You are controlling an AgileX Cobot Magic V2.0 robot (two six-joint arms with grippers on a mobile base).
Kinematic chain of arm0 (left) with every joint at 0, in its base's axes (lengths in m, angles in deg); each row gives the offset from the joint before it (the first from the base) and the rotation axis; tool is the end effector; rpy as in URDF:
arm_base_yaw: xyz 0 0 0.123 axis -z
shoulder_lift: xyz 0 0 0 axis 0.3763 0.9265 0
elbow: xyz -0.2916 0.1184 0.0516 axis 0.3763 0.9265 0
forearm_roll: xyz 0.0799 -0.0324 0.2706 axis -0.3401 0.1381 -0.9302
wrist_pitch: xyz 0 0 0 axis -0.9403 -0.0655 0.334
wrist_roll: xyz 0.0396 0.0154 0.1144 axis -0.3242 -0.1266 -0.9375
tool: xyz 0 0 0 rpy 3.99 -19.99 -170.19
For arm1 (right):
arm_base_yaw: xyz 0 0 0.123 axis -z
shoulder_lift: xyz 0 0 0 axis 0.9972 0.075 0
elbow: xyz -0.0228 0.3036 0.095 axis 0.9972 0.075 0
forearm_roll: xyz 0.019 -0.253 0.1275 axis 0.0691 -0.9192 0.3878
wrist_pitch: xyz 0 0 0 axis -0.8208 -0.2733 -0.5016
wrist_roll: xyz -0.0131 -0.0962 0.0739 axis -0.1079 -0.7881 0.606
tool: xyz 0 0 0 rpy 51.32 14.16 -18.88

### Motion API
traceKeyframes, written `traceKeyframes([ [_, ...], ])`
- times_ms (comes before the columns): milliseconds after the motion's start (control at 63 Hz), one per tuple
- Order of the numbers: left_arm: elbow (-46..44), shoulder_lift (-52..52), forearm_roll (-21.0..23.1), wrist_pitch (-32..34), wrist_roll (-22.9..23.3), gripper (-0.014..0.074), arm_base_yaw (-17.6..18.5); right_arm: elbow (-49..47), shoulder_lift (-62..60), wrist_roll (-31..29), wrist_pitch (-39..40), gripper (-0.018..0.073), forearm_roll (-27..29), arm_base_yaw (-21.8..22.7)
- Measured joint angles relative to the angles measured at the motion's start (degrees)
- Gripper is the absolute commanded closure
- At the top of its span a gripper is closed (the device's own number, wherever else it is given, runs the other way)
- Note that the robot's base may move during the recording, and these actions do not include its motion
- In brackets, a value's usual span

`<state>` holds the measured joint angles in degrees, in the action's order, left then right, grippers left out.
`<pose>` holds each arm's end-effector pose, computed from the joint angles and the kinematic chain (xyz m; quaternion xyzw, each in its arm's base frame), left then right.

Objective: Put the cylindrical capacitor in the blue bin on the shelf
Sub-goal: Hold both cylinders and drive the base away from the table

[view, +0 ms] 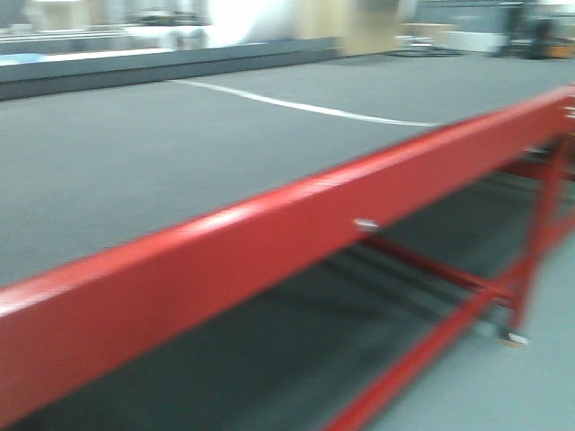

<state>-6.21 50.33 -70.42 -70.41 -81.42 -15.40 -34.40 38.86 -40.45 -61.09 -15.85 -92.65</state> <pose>0.1934 -0.0141 0.4702 0.0314 0.8682 0.0004 0.4952 0.1904 0.0481 0.4475 -0.0683 0.8315 0.1419 0.5327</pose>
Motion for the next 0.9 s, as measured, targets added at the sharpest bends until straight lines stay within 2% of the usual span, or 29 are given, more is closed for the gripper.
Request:
traceKeyframes([
  [904,0.0,0.0,0.0,0.0,0.0,0.0708,0.0,0.0,0.0,0.0,0.0,0.0713,0.0,0.0],
])
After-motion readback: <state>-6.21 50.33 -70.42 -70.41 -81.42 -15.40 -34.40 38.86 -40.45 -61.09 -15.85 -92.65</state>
